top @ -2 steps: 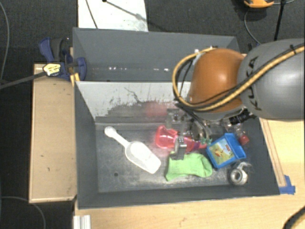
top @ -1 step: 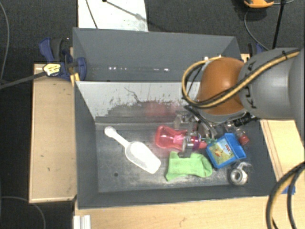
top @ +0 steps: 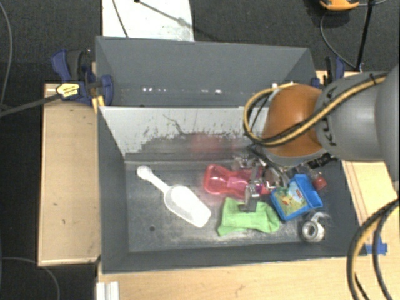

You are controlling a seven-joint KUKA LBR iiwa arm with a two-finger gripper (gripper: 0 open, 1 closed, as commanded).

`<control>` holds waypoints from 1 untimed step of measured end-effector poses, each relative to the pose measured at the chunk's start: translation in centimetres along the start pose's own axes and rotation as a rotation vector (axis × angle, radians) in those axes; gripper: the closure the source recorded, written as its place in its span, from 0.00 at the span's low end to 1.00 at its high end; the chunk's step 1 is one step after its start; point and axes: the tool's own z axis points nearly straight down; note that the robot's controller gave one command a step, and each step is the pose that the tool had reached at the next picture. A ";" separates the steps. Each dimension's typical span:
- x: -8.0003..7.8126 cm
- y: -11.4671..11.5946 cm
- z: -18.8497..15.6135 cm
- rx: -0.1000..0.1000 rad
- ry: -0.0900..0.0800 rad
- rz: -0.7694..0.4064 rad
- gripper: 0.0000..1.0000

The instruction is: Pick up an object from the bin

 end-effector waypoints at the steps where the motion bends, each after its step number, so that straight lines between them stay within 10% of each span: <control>1: -0.1 4.1 -0.1 0.000 -0.002 0.183 0.00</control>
Offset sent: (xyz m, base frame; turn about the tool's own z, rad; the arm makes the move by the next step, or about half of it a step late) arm -0.0132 0.0469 0.0004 0.1673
